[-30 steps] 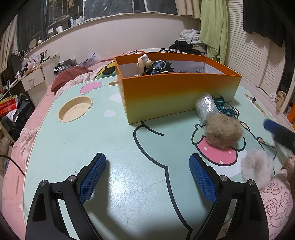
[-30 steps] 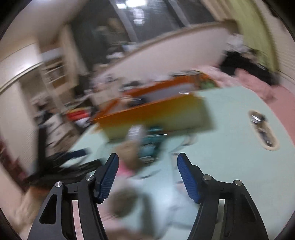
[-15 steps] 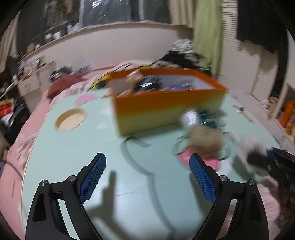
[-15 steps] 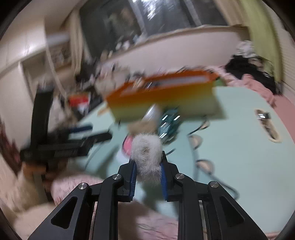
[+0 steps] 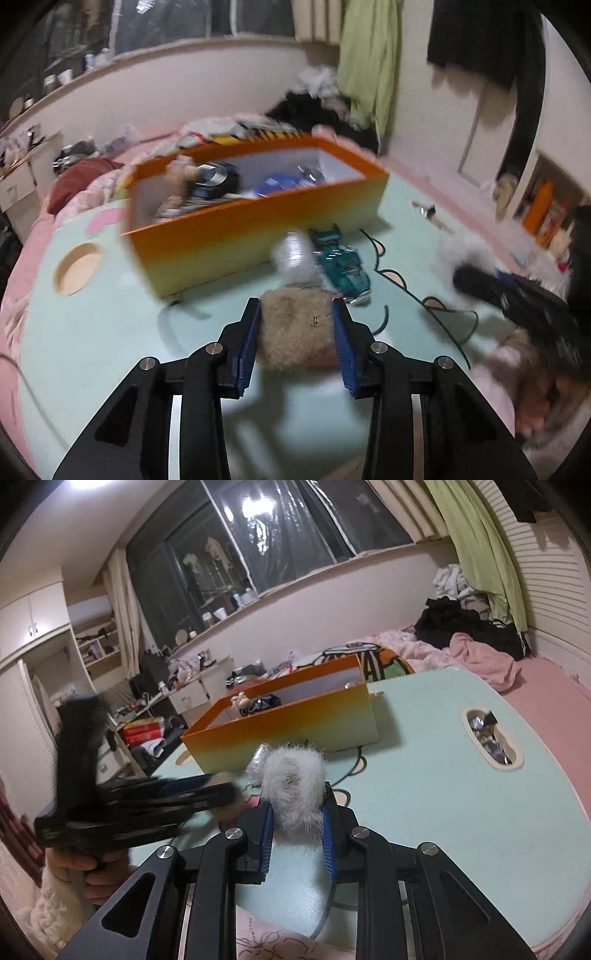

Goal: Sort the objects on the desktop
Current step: 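Drop the white pouch and brown fuzzy ball into the orange box, then grasp the green toy car with the right gripper while the left gripper grasps the clear bag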

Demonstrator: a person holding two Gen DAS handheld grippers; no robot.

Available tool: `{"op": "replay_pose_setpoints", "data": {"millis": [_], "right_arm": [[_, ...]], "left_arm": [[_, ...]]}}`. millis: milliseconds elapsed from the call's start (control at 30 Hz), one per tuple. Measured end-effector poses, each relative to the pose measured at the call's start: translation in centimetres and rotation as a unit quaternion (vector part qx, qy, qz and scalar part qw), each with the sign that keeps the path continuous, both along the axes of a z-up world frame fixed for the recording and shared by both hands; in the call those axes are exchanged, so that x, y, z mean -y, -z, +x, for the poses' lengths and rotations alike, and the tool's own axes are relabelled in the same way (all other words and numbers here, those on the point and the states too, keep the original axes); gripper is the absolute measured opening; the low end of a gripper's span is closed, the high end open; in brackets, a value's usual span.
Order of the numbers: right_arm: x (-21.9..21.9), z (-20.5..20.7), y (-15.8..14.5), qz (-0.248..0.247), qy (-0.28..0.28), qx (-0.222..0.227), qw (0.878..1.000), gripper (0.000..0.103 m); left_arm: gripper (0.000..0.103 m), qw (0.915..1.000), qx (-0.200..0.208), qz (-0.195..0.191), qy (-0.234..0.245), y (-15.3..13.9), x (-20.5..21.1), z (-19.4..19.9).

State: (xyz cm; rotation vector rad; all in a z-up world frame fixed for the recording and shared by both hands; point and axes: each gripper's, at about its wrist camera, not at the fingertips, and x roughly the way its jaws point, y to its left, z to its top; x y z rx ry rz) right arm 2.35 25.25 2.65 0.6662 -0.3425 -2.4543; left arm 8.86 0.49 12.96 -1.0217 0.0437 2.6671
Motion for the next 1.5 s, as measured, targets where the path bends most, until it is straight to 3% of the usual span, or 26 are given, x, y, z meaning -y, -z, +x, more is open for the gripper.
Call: {"op": "replay_pose_setpoints", "data": {"millis": [167, 333, 367, 433, 467, 533, 567, 667, 733, 833, 900, 967, 1033, 1100, 1167, 1233, 1500], "right_arm": [[1.3, -2.0, -4.8, -0.005, -0.01, -0.042, 0.999, 0.021], [4.7, -7.7, -9.1, 0.028, 0.0, -0.065, 0.997, 0.023], [5.4, -9.0, -9.0, 0.041, 0.009, -0.064, 0.997, 0.026], [7.0, -11.8, -7.7, 0.074, 0.016, -0.041, 0.996, 0.058], [7.7, -13.2, -6.3, 0.094, 0.019, -0.012, 0.995, 0.073], [7.8, -14.2, -4.2, 0.109, 0.029, 0.022, 0.993, 0.073], [7.2, -14.0, -3.4, 0.095, 0.033, 0.026, 0.995, 0.073], [4.8, -11.3, -3.8, 0.046, 0.048, -0.014, 0.998, 0.073], [3.7, -9.5, -4.8, 0.04, 0.052, -0.033, 0.997, 0.073], [3.5, -6.6, -5.1, 0.068, 0.041, -0.026, 0.996, 0.075], [4.0, -4.7, -3.8, 0.109, 0.042, -0.011, 0.993, 0.081], [4.7, -3.9, -1.8, 0.154, 0.049, 0.016, 0.987, 0.082], [5.2, -3.9, 0.7, 0.187, 0.047, 0.057, 0.979, 0.082], [5.9, -4.1, 2.7, 0.219, 0.045, 0.075, 0.972, 0.084], [6.0, -4.0, 2.6, 0.224, 0.044, 0.08, 0.97, 0.092], [5.8, -3.9, 2.5, 0.221, 0.045, 0.085, 0.971, 0.094], [5.7, -3.0, 2.3, 0.22, 0.046, 0.083, 0.971, 0.095]], "left_arm": [[0.039, 0.9973, -0.059, 0.011, -0.041, -4.8, 2.6, -0.1], [0.04, 0.9932, -0.086, 0.046, -0.063, -8.5, 2.6, -5.2], [0.042, 0.9923, -0.083, 0.055, -0.075, -8.5, 2.7, -7.0], [0.079, 0.9913, -0.066, 0.064, -0.095, -7.3, 3.0, -9.8], [0.08, 0.9901, -0.056, 0.055, -0.116, -6.4, 3.2, -10.5], [0.08, 0.9887, -0.031, 0.053, -0.136, -4.5, 4.0, -11.4], [0.08, 0.9884, -0.021, 0.08, -0.128, -3.6, 4.7, -11.1], [0.08, 0.9839, -0.036, 0.141, -0.104, -3.2, 6.3, -8.2], [0.08, 0.9844, -0.061, 0.13, -0.102, -3.9, 6.3, -6.0], [0.082, 0.9899, -0.084, 0.073, -0.087, -4.3, 4.8, -2.0], [0.084, 0.9938, -0.073, 0.031, -0.077, -3.4, 4.2, -0.8], [0.084, 0.9963, -0.038, -0.017, -0.075, -1.3, 3.3, -0.5], [0.084, 0.9952, 0.004, -0.041, -0.088, 1.2, 2.9, -1.3], [0.088, 0.9913, 0.039, -0.04, -0.119, 3.5, 2.9, -2.1], [0.089, 0.9871, 0.021, -0.061, -0.146, 3.8, 2.3, -1.9], [0.092, 0.9868, 0.02, -0.073, -0.143, 3.9, 2.0, -2.2], [0.093, 0.9893, 0.028, -0.054, -0.132, 3.8, 2.3, -2.1]]}}
